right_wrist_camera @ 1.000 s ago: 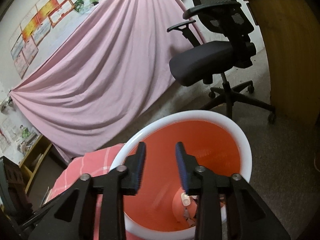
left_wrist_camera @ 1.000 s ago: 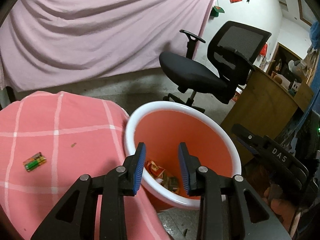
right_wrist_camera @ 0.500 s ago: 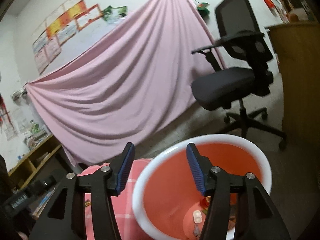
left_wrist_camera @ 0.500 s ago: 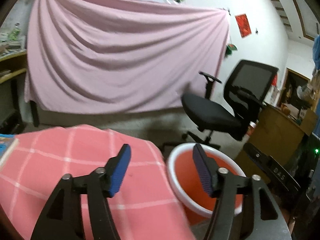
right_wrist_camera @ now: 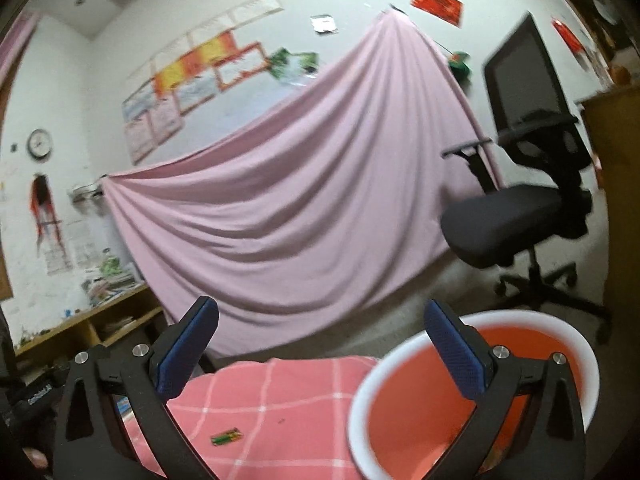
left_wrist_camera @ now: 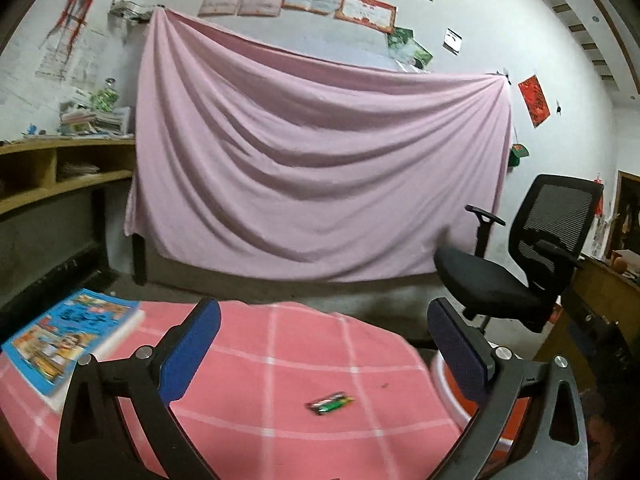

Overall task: Collect trash
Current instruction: 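Move both grippers back over the two batteries on the table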

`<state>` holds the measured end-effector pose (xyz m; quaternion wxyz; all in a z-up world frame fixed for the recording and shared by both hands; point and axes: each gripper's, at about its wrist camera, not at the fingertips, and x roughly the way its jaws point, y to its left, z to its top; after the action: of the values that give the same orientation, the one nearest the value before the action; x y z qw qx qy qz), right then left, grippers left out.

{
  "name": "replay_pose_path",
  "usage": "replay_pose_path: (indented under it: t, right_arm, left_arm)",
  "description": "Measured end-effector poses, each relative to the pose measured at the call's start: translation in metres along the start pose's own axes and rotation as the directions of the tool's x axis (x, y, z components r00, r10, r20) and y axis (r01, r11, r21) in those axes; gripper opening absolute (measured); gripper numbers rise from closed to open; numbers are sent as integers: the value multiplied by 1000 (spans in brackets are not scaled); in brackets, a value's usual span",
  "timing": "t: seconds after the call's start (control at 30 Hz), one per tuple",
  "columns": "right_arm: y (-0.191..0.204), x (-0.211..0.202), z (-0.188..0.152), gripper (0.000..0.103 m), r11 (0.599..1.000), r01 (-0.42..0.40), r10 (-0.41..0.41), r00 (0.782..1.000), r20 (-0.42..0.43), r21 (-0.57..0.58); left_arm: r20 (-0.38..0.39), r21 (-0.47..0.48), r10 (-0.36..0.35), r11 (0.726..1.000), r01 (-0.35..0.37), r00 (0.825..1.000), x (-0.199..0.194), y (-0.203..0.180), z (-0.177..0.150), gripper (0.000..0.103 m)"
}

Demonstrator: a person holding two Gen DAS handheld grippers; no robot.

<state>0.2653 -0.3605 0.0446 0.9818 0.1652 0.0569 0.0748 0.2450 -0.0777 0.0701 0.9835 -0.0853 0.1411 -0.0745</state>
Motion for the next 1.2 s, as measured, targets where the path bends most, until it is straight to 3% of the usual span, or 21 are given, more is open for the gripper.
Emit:
replay_pose_path:
  t: [0.33, 0.6, 0.77, 1.03, 1.2]
  right_arm:
    - [45, 16, -17, 103, 991, -65, 63, 998, -25, -117]
    - [72, 40, -42, 103, 972, -136, 104, 981, -166, -190]
    - [83, 55, -57, 103, 963, -135, 72, 963, -260, -234]
    - [106, 87, -87, 101, 921, -188, 8, 885, -465, -341]
    - [108, 105, -102, 87, 914, -222, -16, 816, -577, -340]
  left_arm:
    - [50, 9, 73, 997, -73, 996, -19, 44, -19, 101]
    - [8, 36, 139, 990, -139, 990, -10, 66, -26, 101]
    - [-41, 14, 148, 989, -148, 988, -2, 79, -31, 101]
    - [-141, 95, 191, 979, -178, 971, 21, 79, -38, 101]
    - [-245, 94, 201, 979, -183, 948, 41, 88, -45, 101]
